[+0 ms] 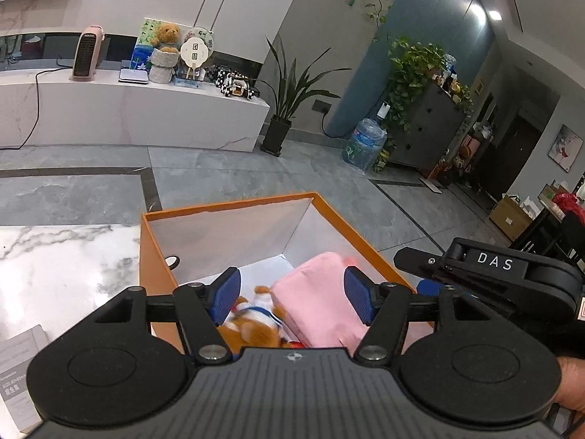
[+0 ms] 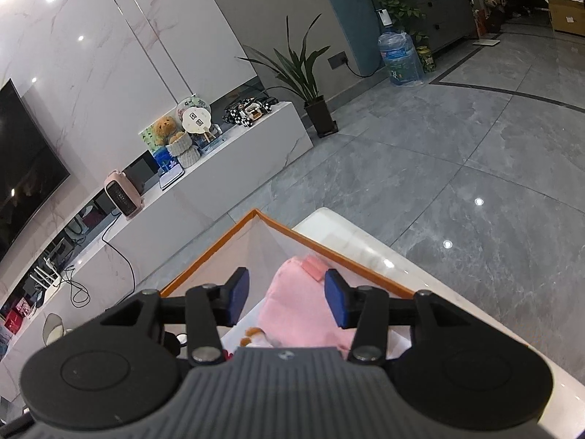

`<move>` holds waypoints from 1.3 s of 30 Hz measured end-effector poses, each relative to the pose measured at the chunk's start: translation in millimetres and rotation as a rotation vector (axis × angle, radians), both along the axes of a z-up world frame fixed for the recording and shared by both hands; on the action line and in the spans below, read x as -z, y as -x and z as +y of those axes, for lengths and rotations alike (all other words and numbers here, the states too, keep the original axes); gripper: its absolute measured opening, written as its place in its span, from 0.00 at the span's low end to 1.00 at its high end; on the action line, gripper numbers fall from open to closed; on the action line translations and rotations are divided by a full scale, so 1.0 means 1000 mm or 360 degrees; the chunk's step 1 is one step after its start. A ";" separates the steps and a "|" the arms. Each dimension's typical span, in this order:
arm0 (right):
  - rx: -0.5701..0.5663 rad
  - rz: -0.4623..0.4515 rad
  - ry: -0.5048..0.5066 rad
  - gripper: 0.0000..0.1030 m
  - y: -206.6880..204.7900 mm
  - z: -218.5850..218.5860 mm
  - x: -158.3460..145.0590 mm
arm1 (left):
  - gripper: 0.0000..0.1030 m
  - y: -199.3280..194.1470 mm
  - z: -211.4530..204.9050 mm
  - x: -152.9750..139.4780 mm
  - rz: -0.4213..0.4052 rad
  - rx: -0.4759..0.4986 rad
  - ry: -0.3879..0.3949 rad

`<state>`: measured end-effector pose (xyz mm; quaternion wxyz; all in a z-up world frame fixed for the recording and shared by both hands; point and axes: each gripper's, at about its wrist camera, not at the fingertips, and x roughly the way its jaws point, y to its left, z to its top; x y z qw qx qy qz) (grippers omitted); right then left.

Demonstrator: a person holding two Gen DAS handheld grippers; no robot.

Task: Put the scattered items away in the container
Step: 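Open right tool to drop pouch into box while left tool releases plush dog, then withdraw both open tools from the orange box back over the table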

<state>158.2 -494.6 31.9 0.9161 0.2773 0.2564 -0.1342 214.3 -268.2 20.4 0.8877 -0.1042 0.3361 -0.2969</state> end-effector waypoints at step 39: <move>-0.0387 -0.0182 -0.0070 0.49 0.002 0.106 -0.041 | 0.76 0.054 0.167 -0.077 -0.0166 -0.0348 -0.0211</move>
